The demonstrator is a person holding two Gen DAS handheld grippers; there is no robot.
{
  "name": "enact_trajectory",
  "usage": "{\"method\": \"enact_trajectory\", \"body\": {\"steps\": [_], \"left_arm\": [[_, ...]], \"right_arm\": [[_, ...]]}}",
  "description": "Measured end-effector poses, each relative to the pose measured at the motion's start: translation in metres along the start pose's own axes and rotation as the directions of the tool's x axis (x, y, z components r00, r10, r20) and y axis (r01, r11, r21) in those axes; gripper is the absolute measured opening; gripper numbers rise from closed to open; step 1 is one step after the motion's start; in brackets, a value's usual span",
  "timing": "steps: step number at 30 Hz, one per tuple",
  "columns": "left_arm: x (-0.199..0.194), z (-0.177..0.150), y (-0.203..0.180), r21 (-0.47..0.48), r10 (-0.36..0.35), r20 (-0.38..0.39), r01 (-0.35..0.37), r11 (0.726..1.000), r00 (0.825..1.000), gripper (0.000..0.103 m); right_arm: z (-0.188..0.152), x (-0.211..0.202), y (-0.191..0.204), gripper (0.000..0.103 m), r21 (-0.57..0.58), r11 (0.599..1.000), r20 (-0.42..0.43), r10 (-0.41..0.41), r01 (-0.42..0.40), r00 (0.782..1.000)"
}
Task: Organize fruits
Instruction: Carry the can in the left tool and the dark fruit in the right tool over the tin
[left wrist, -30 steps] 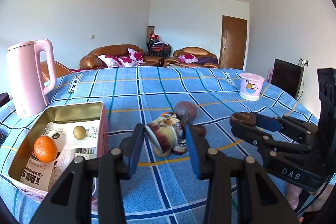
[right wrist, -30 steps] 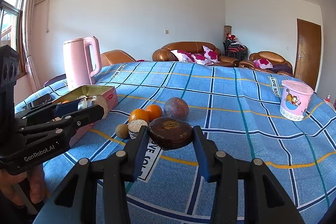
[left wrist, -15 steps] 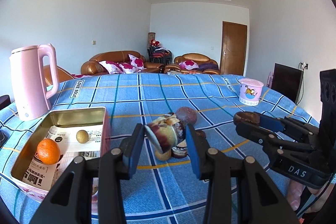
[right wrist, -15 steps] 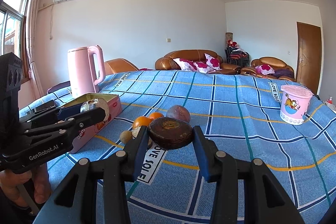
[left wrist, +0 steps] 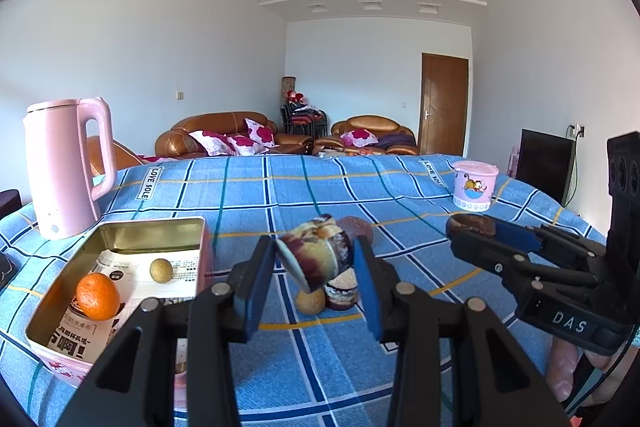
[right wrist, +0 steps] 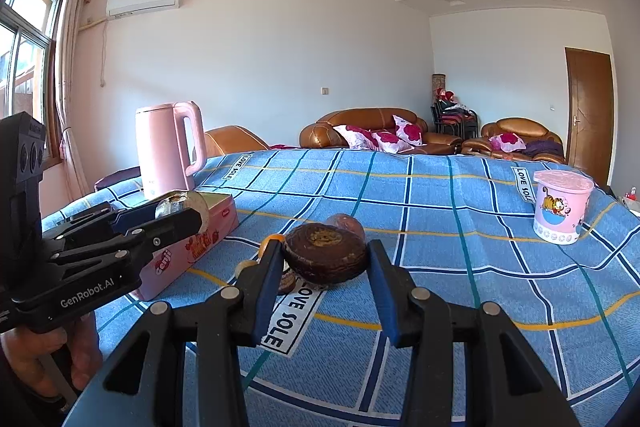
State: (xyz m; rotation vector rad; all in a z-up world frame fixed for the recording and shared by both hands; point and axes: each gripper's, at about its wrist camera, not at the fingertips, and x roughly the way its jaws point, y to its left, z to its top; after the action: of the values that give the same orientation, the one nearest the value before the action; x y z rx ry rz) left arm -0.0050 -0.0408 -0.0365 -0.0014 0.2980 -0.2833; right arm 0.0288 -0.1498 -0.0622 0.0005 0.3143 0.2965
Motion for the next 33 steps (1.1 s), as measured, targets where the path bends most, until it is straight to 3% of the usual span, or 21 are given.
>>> {"method": "enact_trajectory", "body": {"steps": [17,30,33], "left_arm": [[-0.006,0.001,-0.004,0.014,0.009,0.034,-0.01,1.0,0.999,0.042],[-0.011,0.008,0.012,-0.019,0.015,0.001,-0.015,1.0,1.0,0.042],[-0.015,0.012,0.019,-0.008,0.047,0.0,-0.047,0.999,0.999,0.042]], "right_arm": [[0.001,-0.009,-0.001,0.045,0.008,1.0,0.052,0.017,-0.018,0.999],[0.013,-0.002,0.003,0.045,0.012,1.0,0.004,0.023,-0.023,1.0],[0.023,-0.001,0.011,0.045,-0.001,0.999,0.001,0.04,-0.04,0.999]]}}
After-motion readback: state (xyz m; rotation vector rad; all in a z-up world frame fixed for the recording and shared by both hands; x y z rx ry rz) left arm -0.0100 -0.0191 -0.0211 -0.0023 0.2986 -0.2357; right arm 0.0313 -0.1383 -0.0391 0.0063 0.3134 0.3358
